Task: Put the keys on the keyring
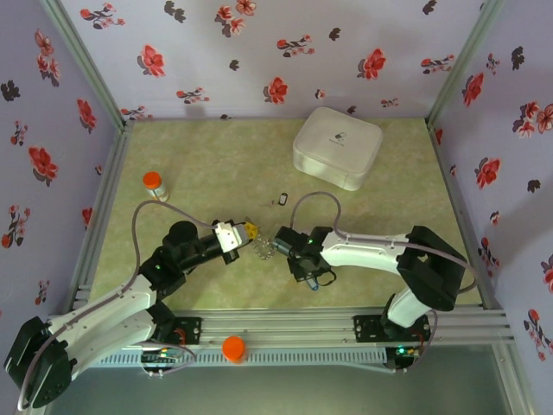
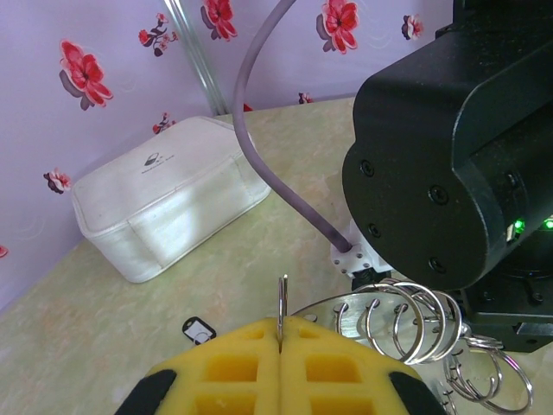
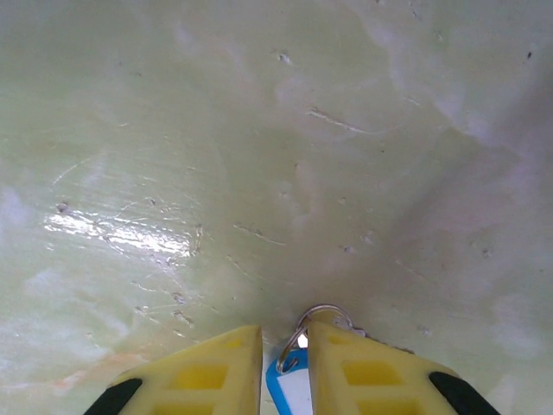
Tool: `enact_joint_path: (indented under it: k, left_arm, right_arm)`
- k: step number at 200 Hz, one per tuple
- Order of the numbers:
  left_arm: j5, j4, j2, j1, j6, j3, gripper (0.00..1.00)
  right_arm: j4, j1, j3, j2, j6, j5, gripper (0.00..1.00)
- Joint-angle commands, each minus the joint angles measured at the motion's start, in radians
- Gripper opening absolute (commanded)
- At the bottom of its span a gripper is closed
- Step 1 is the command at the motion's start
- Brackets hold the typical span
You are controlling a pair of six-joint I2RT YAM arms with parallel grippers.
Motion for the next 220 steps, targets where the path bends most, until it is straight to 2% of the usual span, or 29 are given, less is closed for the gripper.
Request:
enact_joint_path:
  k: [1,26,86,200,220]
  left_arm:
    - [-0.001,0.047,-0.001,-0.005,-0.012,-0.001,0.00]
    - [0.000,0.046,-0.004,-0.005,-0.011,-0.001,0.00]
    - [0.000,0.051,-0.004,-0.005,-0.008,-0.004,0.00]
    - [0.018,0.055,-0.014,-0.004,-0.014,-0.002,0.00]
    - [0.019,0.052,-0.016,-0.005,-0.014,-0.001,0.00]
  right_arm:
    - [-0.069,0.010,0.030,0.023,0.003,0.036,0.24]
    - [-0.065,0.012,0.030,0.024,0.005,0.021,0.26]
    - [-0.061,0.013,0.034,0.050,-0.008,0.009,0.25]
    - [-0.076,0.012,0.030,0.029,-0.001,0.036,0.20]
    - [-0.076,0.012,0.032,0.032,-0.004,0.035,0.13]
